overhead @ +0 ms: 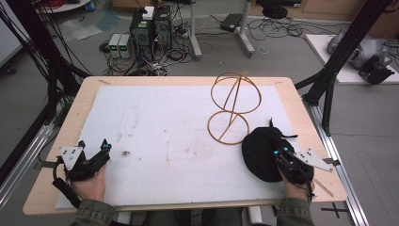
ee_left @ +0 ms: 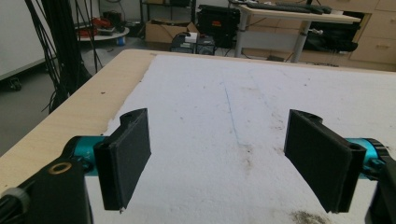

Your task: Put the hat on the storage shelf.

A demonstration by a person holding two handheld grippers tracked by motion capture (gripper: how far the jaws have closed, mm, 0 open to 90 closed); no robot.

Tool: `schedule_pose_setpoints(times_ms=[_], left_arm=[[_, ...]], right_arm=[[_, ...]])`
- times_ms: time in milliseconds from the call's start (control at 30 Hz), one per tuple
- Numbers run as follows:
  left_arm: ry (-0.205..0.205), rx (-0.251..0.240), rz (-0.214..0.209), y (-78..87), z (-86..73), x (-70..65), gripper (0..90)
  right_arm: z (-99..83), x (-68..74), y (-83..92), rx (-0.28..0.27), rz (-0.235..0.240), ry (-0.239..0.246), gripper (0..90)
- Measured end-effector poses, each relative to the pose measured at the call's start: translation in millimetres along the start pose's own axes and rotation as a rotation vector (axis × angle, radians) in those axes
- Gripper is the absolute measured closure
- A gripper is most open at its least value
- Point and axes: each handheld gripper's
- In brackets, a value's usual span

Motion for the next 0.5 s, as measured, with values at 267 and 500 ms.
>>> schedule_pose_setpoints(times_ms=[267, 500], left_arm=[[0.007, -0.008, 0.001, -0.2, 0.0, 0.1, 23.0], [0.003, -0.002, -0.001, -0.1, 0.0, 0.3, 23.0]], right_arm=[[2.3, 1.1, 0.9, 0.009, 0.000, -0.003, 84.8], [2.3, -0.2, 2.1, 0.015, 0.003, -0.008, 85.3]])
Point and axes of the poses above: each handheld gripper's, and its own axes: y roughly backward along the jaws, z roughly out of its top, x roughly to its left, and after that the axes turned 12 degrees about x, right-handed
